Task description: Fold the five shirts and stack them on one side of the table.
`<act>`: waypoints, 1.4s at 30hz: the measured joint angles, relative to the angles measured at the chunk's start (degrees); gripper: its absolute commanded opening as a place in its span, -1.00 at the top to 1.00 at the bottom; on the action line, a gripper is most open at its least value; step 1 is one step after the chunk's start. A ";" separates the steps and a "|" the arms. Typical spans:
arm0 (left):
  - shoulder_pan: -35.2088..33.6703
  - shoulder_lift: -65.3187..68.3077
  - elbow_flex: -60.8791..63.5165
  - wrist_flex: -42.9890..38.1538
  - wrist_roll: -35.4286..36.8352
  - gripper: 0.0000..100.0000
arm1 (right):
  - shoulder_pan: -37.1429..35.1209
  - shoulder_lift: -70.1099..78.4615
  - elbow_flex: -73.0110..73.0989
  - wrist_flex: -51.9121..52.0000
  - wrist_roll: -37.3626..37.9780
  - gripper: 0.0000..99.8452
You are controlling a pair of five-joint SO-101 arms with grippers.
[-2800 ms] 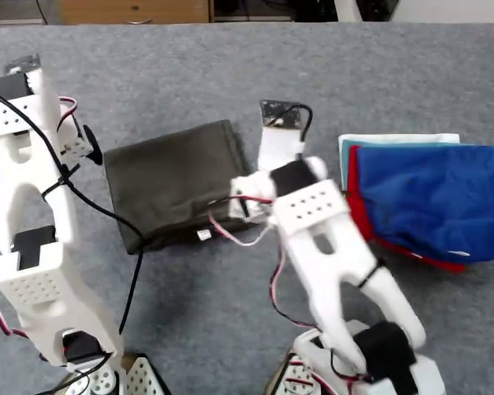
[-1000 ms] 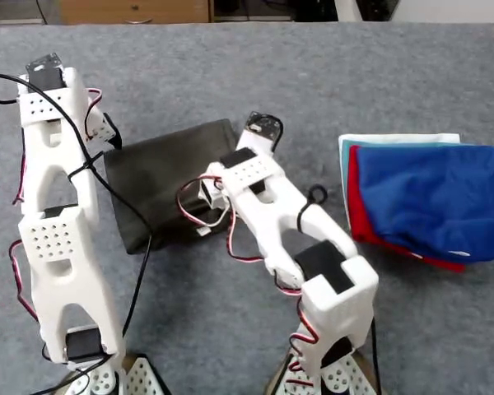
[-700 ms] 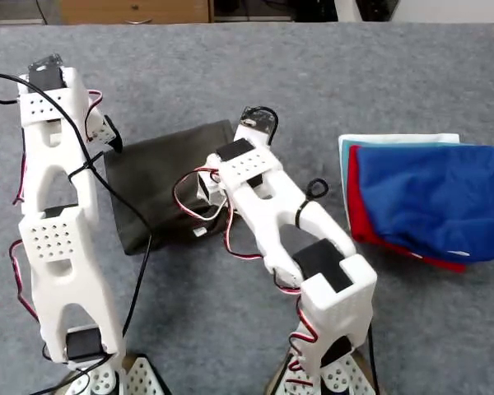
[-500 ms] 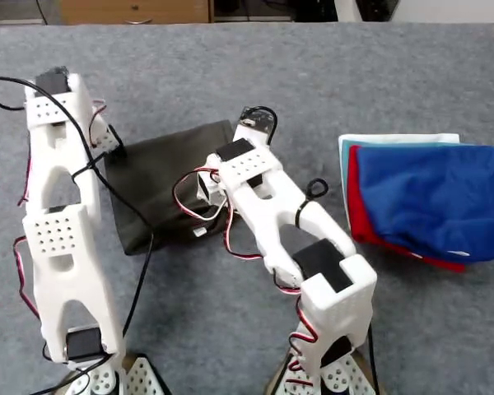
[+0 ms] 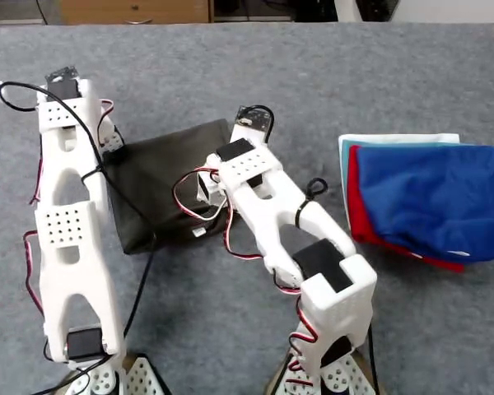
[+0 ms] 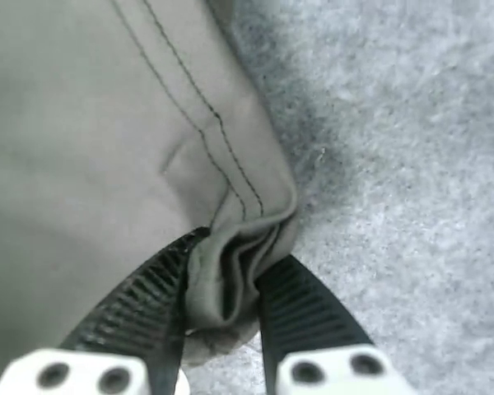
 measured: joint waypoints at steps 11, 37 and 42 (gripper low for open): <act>0.79 3.87 -6.59 -0.09 0.18 0.96 | 0.00 0.00 0.00 0.00 1.93 0.96; 14.24 -0.79 -23.56 3.43 6.86 0.96 | 15.56 -20.92 -9.23 13.80 16.26 1.00; 19.08 -7.30 -23.56 3.43 10.46 0.96 | 23.56 -26.29 -9.23 13.89 22.68 1.00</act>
